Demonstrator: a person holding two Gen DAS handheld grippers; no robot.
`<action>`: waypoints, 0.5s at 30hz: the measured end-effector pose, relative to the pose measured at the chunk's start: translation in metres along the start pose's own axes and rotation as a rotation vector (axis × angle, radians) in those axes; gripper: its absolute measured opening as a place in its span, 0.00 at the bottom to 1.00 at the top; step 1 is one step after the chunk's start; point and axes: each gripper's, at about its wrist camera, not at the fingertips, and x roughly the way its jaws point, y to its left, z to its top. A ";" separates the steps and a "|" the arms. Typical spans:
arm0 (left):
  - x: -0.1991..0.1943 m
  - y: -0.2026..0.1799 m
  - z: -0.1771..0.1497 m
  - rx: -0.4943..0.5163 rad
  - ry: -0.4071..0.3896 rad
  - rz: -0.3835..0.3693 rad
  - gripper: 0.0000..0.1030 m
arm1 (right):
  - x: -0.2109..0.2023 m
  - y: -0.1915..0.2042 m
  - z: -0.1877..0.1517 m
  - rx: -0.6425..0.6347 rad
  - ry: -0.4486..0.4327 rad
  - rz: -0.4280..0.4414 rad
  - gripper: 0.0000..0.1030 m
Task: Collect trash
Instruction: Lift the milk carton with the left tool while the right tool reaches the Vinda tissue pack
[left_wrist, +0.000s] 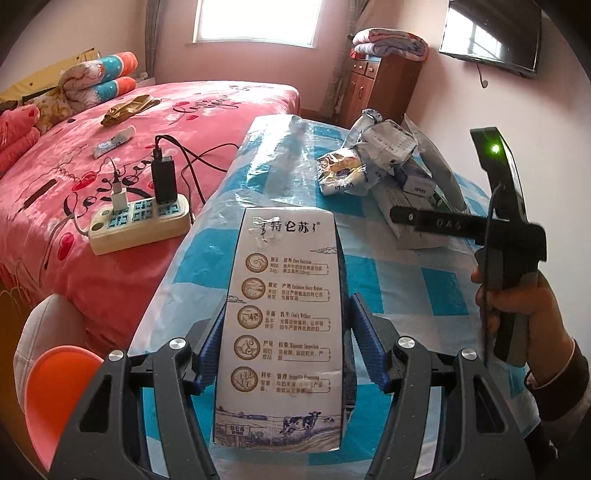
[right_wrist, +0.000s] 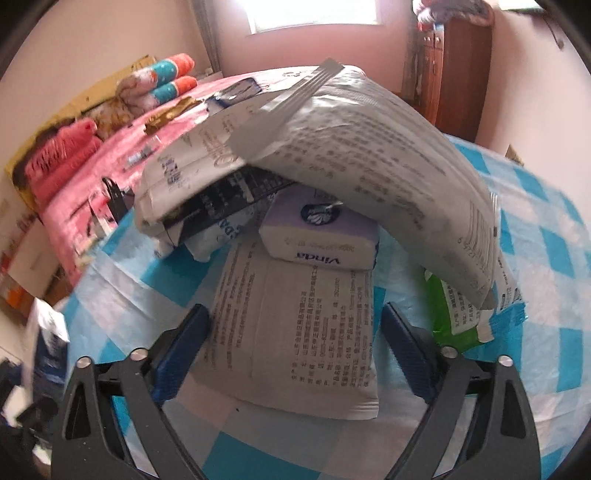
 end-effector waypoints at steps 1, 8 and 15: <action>0.000 0.000 0.000 -0.002 -0.001 -0.002 0.62 | -0.001 0.003 -0.002 -0.011 -0.003 0.000 0.80; -0.004 -0.002 -0.002 -0.006 -0.007 -0.020 0.62 | -0.006 0.001 -0.013 -0.010 -0.018 0.007 0.76; -0.010 -0.008 -0.009 0.001 -0.011 -0.041 0.62 | -0.028 -0.008 -0.035 0.005 -0.013 0.026 0.74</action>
